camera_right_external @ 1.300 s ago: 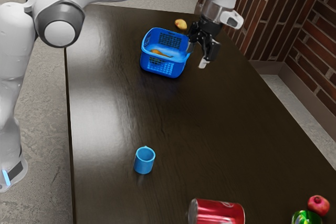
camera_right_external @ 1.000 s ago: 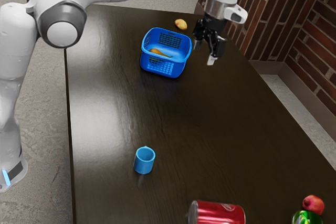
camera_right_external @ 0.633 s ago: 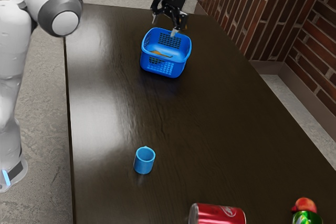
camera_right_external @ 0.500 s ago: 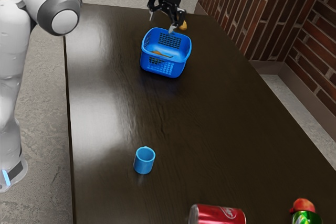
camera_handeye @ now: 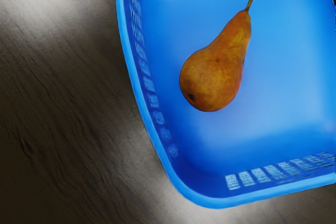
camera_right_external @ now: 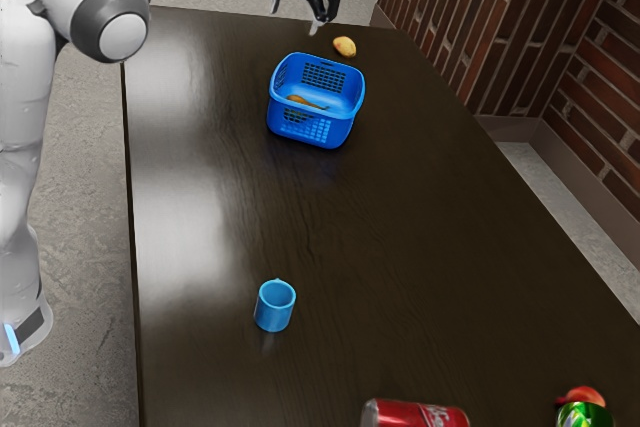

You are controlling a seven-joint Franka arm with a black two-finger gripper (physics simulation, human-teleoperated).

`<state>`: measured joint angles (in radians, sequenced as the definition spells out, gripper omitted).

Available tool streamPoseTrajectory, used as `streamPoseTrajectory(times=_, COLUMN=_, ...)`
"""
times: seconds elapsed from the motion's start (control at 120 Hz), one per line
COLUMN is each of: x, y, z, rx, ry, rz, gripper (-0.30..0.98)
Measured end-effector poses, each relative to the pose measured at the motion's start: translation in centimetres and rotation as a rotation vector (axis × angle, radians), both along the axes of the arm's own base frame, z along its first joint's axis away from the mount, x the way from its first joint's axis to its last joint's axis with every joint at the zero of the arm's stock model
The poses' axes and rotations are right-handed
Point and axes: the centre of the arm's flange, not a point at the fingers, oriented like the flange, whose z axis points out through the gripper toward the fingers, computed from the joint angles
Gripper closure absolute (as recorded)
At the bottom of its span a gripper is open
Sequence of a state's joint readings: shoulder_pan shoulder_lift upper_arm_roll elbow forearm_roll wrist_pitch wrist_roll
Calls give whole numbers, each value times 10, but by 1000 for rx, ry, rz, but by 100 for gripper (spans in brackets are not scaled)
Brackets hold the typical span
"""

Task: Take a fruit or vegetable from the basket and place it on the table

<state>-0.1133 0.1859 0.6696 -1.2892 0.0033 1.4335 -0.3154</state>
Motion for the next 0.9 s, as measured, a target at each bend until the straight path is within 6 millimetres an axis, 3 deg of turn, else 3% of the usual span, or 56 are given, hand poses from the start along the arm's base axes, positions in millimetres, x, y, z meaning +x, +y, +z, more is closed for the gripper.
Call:
streamPoseTrajectory(times=0.083, x=22, y=7, z=-30, rx=8, ry=22, rz=3, gripper=0)
streamPoseTrajectory(times=0.142, x=30, y=30, z=-55, rx=-6, ry=29, rz=29, gripper=0)
streamPoseTrajectory(times=0.192, x=35, y=42, z=-65, rx=-9, ry=19, rz=35, gripper=0)
streamPoseTrajectory(times=0.6, x=51, y=49, z=-73, rx=-7, ry=-34, rz=-55, gripper=0)
streamPoseTrajectory(times=0.833, x=61, y=53, z=-97, rx=-19, ry=-19, rz=-127, gripper=0)
streamPoseTrajectory(times=0.9, x=70, y=43, z=-104, rx=5, ry=6, rz=-174, gripper=0)
